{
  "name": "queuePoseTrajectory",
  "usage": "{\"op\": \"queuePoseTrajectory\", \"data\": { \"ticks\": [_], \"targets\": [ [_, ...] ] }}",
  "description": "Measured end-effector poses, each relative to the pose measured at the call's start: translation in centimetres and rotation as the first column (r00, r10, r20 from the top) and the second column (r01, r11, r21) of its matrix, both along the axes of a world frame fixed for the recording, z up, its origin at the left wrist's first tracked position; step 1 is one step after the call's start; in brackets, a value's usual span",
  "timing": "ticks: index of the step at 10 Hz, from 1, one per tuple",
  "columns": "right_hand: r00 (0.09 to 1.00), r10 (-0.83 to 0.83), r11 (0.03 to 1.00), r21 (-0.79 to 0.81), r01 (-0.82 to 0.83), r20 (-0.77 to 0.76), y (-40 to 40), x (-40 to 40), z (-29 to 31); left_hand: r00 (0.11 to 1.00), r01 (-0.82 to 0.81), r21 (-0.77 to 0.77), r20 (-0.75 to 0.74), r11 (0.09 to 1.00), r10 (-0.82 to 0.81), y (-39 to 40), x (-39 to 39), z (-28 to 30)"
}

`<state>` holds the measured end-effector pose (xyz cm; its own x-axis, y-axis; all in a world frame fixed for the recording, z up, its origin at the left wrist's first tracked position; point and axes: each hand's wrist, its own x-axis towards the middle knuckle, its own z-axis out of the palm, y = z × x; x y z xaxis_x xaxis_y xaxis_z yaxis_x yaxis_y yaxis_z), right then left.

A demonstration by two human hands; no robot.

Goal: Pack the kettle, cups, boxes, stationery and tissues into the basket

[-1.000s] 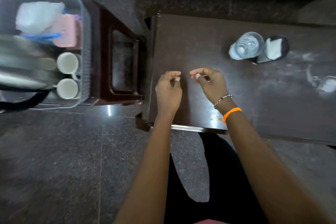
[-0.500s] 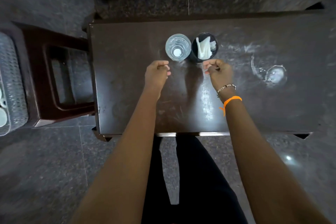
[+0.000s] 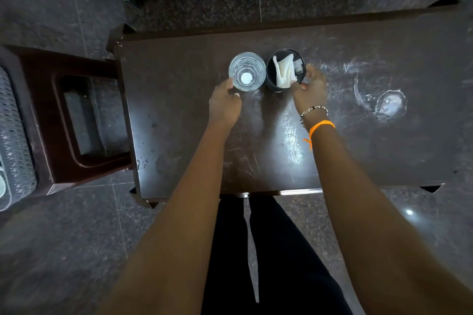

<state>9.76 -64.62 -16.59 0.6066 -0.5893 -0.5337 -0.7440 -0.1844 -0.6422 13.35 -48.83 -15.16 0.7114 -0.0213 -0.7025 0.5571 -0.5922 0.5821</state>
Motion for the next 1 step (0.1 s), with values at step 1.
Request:
{"op": "queuePoseTrajectory", "data": {
  "ticks": [1],
  "targets": [
    [1.000, 0.009, 1.000, 0.007, -0.009, -0.017, -0.30, -0.51, 0.17, 1.000, 0.002, -0.012, -0.011, 1.000, -0.002, 0.57, -0.34, 0.52]
  ]
}}
